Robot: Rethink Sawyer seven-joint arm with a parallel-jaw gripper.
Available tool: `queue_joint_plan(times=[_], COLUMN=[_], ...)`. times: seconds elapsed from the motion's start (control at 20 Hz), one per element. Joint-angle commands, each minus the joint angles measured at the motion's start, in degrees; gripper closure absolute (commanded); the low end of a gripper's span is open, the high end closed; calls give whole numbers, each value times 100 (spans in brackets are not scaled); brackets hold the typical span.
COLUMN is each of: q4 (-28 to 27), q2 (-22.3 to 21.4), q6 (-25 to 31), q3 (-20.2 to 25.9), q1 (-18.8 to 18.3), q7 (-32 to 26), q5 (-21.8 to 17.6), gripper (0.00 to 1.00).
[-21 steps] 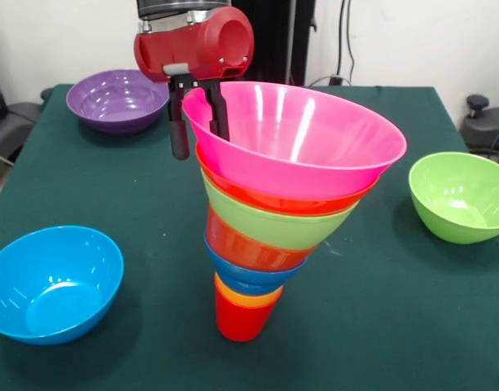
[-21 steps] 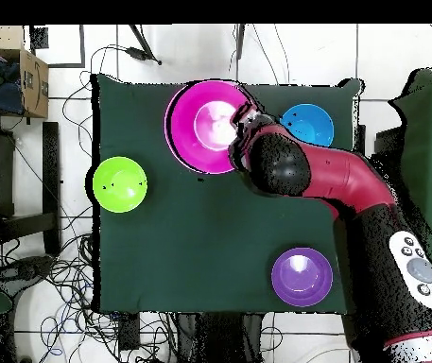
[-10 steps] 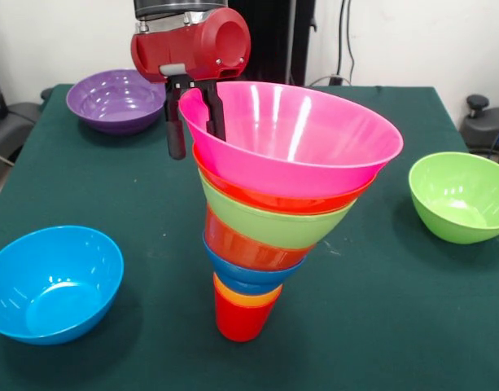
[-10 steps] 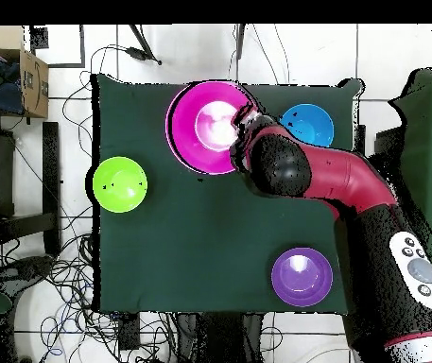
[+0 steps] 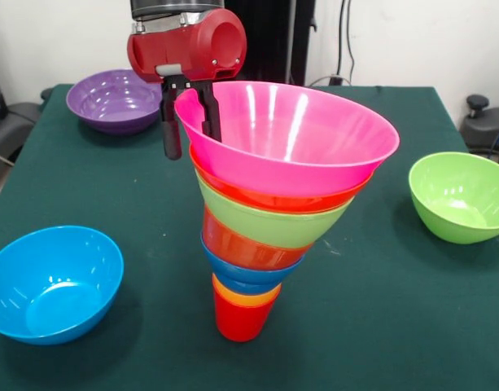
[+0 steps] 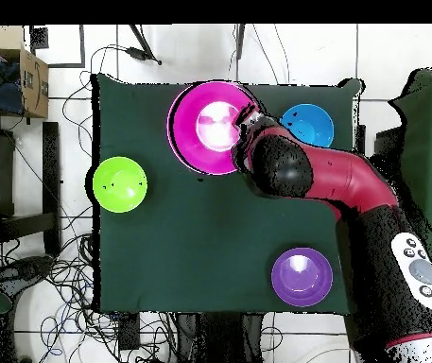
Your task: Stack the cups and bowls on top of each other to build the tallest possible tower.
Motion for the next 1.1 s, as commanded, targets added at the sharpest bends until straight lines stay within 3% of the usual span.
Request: queue_joint_plan(times=[0.05, 1.1], q4=[-37, 14], q2=[144, 39], q6=[486, 672], q3=[-206, -164], q1=[-29, -79], q7=[-484, -504], q5=[-426, -377], gripper=[0, 0])
